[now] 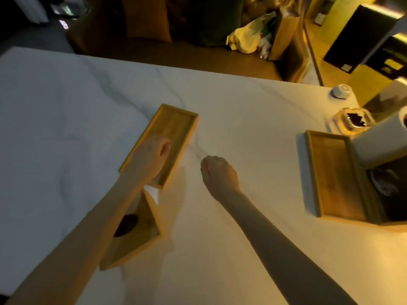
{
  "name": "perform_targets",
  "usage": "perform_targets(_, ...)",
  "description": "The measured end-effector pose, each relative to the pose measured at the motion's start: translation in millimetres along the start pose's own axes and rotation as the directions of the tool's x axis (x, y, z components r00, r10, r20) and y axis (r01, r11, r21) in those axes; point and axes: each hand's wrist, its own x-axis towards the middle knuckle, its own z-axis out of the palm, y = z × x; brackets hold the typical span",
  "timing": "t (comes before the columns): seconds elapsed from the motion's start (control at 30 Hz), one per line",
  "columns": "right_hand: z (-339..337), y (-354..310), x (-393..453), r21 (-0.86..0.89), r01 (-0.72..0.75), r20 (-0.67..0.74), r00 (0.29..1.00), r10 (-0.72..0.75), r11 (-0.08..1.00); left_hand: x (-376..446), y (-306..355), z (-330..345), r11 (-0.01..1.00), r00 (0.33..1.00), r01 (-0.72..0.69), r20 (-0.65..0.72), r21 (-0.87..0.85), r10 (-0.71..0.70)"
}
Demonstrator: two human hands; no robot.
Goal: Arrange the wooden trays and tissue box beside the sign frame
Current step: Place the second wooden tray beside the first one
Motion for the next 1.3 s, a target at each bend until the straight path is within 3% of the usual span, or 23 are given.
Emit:
perform_targets(0.1,33.1,-14.5,10.9,0.009,0.007,0.08,0.997,-0.008,1.0,4.2,-42.9,0.6,0.997,0.999,0.04,0.034,0.061,-0.042)
perform_targets(0.23,71.6,-23.3,19.5,-0.107,-0.019,0.228,0.973,0.044,0.994,5.1,-93.9,13.1,0.988,0.986,0.094,0.123,0.126,-0.109)
perform_targets(0.37,100.9,-23.2,17.6,-0.147,-0.073,0.376,0.918,0.124,0.986,-2.5,-122.5,25.9,0.965,0.936,0.211,0.25,0.157,-0.246)
perform_targets(0.53,112.7,-33.2,18.4,-0.044,-0.133,0.423,0.895,0.139,0.99,-3.3,-130.2,30.2,0.918,0.905,0.385,0.232,-0.091,-0.356)
perform_targets(0.7,116.5,-42.4,24.7,0.17,-0.257,0.369,0.912,0.18,0.951,5.0,-126.3,20.0,0.835,0.859,0.496,0.274,-0.238,-0.433)
perform_targets(0.8,105.7,-43.6,25.4,0.42,-0.303,0.342,0.926,0.16,0.856,6.0,-120.3,10.9,0.752,0.842,0.535,0.313,-0.385,-0.439)
perform_targets(0.9,86.1,-42.2,26.6,0.576,-0.401,0.407,0.896,0.176,0.713,3.8,-117.0,2.5,0.59,0.788,0.616,0.405,-0.522,-0.464)
perform_targets(1.1,54.8,-35.2,26.2,0.689,-0.479,0.457,0.869,0.187,0.544,0.7,-105.8,-5.9,0.418,0.745,0.665,0.509,-0.619,-0.432)
perform_targets(1.3,13.4,-21.4,21.3,0.701,-0.422,0.41,0.898,0.16,0.574,-1.3,-73.9,-11.8,0.375,0.776,0.625,0.492,-0.685,-0.395)
